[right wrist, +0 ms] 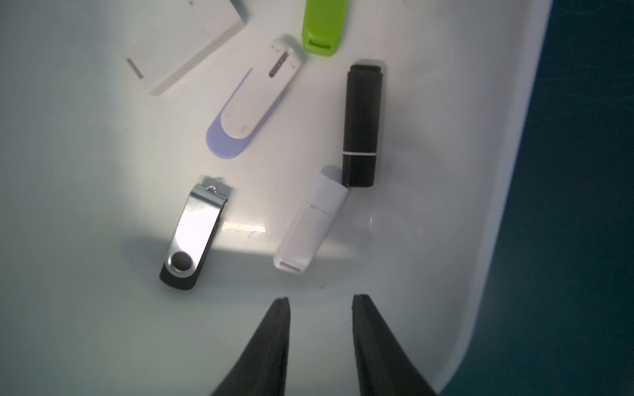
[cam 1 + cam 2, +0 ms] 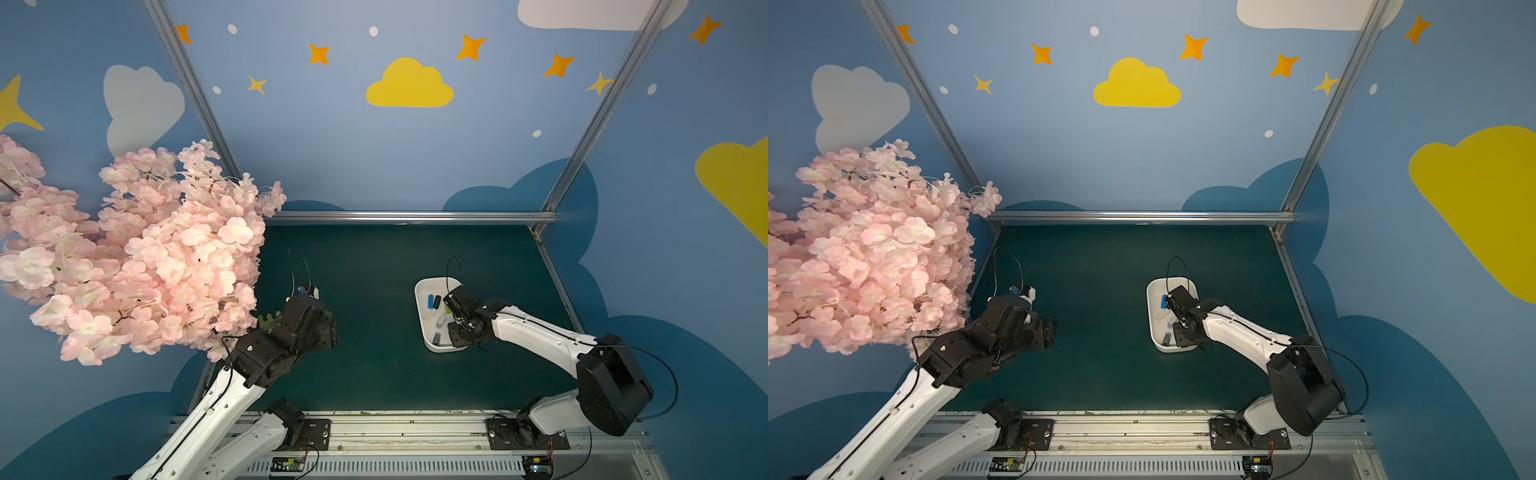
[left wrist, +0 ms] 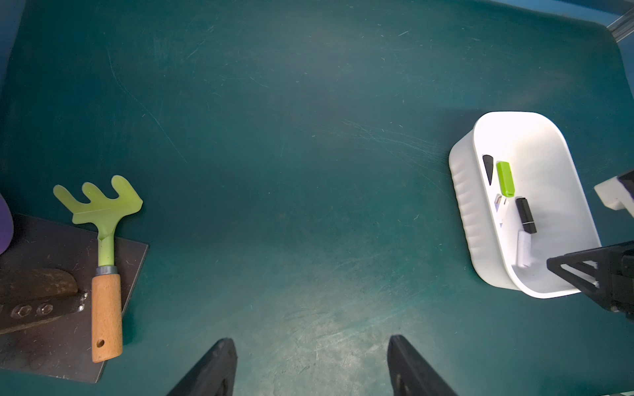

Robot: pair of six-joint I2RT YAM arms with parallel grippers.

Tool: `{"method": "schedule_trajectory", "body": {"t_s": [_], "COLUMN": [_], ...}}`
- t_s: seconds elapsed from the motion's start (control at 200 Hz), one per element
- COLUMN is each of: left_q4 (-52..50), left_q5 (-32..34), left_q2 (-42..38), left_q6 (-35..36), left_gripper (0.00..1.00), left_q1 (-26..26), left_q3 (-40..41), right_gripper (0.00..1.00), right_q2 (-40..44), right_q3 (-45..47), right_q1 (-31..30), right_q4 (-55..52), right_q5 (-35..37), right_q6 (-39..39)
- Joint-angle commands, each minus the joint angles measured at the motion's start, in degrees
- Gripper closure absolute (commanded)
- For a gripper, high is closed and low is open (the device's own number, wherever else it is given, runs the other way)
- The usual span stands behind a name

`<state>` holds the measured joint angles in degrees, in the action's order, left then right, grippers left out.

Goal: Put the usb flash drive into the storage box
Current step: Place the USB flash in the storage box, then reset both arms

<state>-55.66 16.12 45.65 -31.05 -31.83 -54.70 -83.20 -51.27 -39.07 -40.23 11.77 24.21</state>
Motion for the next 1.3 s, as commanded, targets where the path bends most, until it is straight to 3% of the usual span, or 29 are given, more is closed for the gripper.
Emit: {"method": "schedule_trajectory", "body": {"t_s": [0.0,0.14,0.275,0.385,0.461,0.606,0.761,0.916,0.971,1.066,1.126,1.196,1.291], "left_q4": [0.12,0.72,4.92,20.39,31.42,52.59,57.91,60.62,68.73,83.63,85.77,91.10,92.76], "left_q5": [0.45,2.13,8.16,7.81,8.87,15.71,14.85,10.69,10.10,6.88,3.60,1.41,4.31], "left_q2": [-0.54,-0.24,1.27,1.83,2.51,6.83,14.33,19.36,20.17,24.23,27.35,31.58,36.59], "left_q6": [0.58,0.47,-2.54,3.87,8.97,17.58,23.41,26.53,29.26,31.55,31.39,33.03,36.64], "left_gripper": [0.27,0.26,0.25,0.22,0.22,0.18,0.17,0.17,0.17,0.17,0.17,0.18,0.20], "left_q1": [-0.16,0.26,0.60,0.59,0.78,2.79,9.55,16.43,17.01,19.36,20.61,21.25,21.24], "left_q3": [0.20,-0.18,0.04,7.06,13.41,23.36,23.81,24.40,27.80,33.01,32.12,31.67,28.92], "right_gripper": [0.62,0.61,0.56,0.46,0.36,0.28,0.28,0.28,0.29,0.30,0.30,0.32,0.31], "right_q2": [3.21,10.72,22.07,30.02,34.19,38.65,37.34,32.75,30.99,26.58,23.53,20.89,18.63], "right_q3": [-0.54,-2.13,-1.77,3.22,8.19,22.51,28.43,25.06,23.38,25.97,28.61,29.42,30.83], "right_q1": [0.13,0.13,0.29,1.56,4.85,11.23,17.45,22.19,23.41,25.37,25.83,25.55,26.28], "right_q4": [0.06,0.15,5.12,13.74,19.48,34.27,39.14,36.68,34.99,40.52,47.11,52.17,61.79], "right_q5": [0.14,1.82,6.10,15.87,18.91,26.94,26.36,25.38,23.04,22.75,22.60,27.68,28.30], "right_q6": [-0.01,-0.98,-3.47,-4.74,-4.54,-5.45,-4.28,-4.09,-10.73,-11.21,-11.45,-8.77,-13.29]}}
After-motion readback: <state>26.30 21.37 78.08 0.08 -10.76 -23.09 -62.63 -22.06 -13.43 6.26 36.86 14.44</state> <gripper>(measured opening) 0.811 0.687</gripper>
